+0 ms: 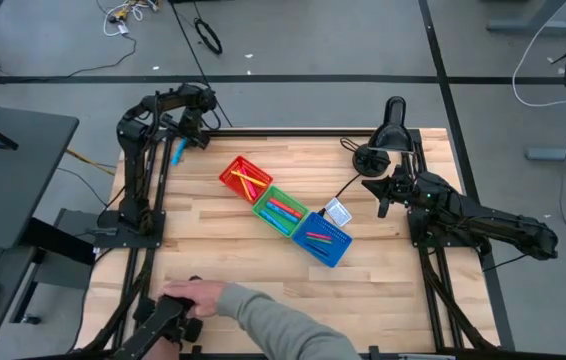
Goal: Pick & Place Markers
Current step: Put the light blue highlighter pen into the green bin
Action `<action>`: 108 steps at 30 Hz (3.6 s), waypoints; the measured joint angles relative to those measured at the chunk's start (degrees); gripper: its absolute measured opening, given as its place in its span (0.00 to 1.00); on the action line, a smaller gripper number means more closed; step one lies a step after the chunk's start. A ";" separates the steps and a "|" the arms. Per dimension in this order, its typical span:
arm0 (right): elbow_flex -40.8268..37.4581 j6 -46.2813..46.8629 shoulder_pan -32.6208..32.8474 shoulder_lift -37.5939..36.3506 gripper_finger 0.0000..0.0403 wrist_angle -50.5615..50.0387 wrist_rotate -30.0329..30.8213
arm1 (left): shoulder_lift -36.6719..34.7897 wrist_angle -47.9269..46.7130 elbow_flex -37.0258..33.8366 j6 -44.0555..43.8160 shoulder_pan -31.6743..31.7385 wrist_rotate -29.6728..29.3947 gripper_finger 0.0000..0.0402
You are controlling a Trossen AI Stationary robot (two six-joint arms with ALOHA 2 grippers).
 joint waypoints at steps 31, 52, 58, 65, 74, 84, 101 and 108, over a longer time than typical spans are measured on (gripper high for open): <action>0.00 -0.02 0.00 0.01 0.00 0.00 0.01 | -10.14 -1.22 -0.24 -0.68 -2.52 8.49 0.15; 0.00 -0.01 0.00 0.00 0.00 0.00 0.00 | -31.21 13.78 -0.13 5.62 -5.51 8.46 0.15; 0.00 0.00 0.00 -0.01 0.00 -0.01 -0.01 | -33.03 16.48 -0.11 5.89 -4.17 12.45 0.15; 0.00 0.00 0.00 -0.01 0.00 0.00 0.01 | -33.07 16.41 -0.11 13.87 -5.60 16.78 0.15; 0.00 -0.02 0.00 -0.01 0.00 0.00 -0.01 | -33.07 15.72 -0.11 24.00 -13.49 21.01 0.15; 0.00 -0.01 0.00 0.01 0.00 -0.01 -0.01 | -33.09 15.33 -0.11 38.45 -23.25 22.84 0.15; 0.00 -0.01 0.00 0.01 0.00 -0.01 -0.01 | -33.11 15.26 -0.11 56.46 -39.05 24.15 0.15; 0.00 -0.02 0.00 0.00 0.00 0.00 -0.01 | -32.01 15.94 -0.02 56.81 -44.97 22.81 0.15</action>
